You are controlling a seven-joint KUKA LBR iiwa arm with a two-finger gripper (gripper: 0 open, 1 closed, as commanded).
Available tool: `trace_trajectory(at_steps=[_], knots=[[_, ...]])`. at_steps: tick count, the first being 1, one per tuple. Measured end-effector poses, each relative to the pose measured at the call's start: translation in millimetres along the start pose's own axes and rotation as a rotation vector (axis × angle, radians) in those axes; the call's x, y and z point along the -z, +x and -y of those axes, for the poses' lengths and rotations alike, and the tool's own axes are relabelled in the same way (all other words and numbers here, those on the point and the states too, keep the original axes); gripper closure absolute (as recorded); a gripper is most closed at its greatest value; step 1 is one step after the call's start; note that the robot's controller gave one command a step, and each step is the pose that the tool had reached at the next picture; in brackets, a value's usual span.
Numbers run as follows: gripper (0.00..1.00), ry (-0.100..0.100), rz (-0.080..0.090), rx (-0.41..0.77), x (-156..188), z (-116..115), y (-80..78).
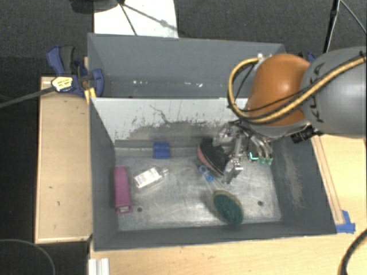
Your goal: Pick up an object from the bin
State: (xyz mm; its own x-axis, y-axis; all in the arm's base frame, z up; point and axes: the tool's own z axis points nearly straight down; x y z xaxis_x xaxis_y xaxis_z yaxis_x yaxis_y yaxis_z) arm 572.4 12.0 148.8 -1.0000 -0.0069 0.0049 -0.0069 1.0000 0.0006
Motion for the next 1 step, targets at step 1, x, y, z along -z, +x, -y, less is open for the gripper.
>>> trace_trajectory(at_steps=[1], knots=[[0.00,0.000,0.021,-0.077,-75.1,4.1,-22.9]])
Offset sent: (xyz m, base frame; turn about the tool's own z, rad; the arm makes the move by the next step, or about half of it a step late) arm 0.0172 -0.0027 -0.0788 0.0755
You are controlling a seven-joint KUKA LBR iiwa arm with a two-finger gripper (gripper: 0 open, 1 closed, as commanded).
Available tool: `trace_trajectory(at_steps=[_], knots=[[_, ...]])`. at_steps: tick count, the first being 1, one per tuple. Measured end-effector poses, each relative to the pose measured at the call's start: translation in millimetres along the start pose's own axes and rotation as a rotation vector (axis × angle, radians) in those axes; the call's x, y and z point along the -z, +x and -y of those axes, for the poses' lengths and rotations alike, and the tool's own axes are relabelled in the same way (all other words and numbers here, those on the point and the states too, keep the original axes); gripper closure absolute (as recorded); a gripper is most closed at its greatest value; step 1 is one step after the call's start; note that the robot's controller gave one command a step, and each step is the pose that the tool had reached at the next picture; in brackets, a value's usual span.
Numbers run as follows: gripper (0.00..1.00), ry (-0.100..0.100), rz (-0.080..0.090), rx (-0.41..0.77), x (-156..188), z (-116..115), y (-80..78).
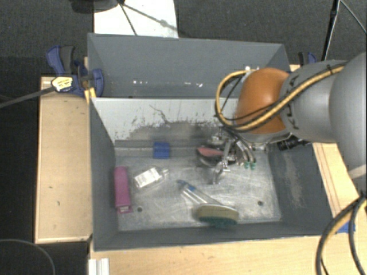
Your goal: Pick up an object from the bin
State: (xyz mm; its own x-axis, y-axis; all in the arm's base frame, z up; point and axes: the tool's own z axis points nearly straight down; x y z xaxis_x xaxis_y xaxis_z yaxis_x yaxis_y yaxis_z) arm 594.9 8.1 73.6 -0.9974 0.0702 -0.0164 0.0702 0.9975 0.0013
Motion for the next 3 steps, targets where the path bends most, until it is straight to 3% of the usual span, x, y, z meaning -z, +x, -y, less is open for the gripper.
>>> trace_trajectory(at_steps=[1,2,3], knots=[[1.00,-0.001,0.002,0.002,2.4,-1.1,0.0],[1.00,0.000,-0.006,-0.005,203.4,12.8,-3.2],[0.00,0.001,-0.013,-0.005,199.2,12.8,-2.6]])
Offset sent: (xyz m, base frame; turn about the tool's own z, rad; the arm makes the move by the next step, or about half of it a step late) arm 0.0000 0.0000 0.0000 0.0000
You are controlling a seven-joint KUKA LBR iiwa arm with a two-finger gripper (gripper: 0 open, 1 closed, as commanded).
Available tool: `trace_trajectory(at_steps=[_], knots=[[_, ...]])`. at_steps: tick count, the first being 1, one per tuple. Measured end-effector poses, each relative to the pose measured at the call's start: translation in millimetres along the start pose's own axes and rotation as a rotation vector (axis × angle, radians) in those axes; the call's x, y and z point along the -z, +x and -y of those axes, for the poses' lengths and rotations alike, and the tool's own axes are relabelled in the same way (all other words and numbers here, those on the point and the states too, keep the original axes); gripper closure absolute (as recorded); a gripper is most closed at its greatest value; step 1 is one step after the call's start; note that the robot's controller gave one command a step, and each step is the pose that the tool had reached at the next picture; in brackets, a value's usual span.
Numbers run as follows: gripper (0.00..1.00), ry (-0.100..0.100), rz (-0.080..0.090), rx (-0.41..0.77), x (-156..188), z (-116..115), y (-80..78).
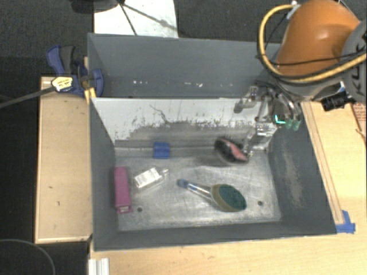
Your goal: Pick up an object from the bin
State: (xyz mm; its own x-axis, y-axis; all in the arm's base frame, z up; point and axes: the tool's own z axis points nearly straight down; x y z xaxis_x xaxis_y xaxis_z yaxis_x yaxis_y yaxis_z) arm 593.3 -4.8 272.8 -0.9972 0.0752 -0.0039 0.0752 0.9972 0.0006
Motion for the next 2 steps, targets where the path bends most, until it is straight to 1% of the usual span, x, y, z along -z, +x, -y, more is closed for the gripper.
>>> trace_trajectory(at_steps=[1,2], knots=[[0.00,-0.006,-0.013,0.081,-198.0,1.1,75.0],[0.00,-0.001,0.006,0.093,-199.0,-42.8,111.6]])
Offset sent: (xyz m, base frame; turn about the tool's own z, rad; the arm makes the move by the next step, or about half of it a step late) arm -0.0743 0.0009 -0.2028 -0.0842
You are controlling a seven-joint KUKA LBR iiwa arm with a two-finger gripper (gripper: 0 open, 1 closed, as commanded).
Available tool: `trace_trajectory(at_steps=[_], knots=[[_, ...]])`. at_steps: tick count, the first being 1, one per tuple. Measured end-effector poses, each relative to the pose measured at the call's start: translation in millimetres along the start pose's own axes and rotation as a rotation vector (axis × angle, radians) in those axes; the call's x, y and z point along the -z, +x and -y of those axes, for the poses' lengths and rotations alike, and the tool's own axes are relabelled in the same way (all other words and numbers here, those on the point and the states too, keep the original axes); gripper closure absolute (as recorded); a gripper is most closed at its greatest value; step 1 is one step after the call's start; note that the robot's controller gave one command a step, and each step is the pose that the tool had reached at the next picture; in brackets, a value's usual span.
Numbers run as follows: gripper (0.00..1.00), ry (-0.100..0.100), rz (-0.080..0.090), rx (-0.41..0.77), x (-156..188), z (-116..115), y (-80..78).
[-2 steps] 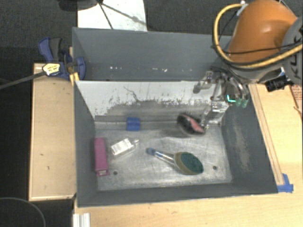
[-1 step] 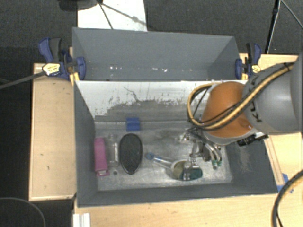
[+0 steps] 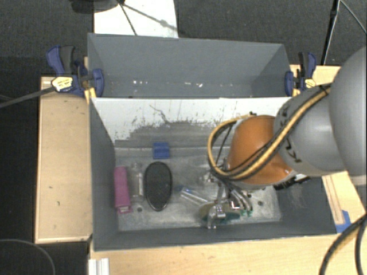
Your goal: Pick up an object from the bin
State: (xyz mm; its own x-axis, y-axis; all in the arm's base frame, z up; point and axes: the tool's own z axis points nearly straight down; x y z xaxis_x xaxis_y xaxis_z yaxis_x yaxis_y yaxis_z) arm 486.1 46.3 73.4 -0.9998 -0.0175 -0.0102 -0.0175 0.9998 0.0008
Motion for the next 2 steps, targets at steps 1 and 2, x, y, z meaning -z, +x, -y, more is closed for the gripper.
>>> trace_trajectory(at_steps=[1,2], knots=[[1.00,-0.001,0.008,-0.003,1.0,1.5,-3.3],[1.00,-0.001,-0.001,-0.030,140.5,-4.7,-0.3]])
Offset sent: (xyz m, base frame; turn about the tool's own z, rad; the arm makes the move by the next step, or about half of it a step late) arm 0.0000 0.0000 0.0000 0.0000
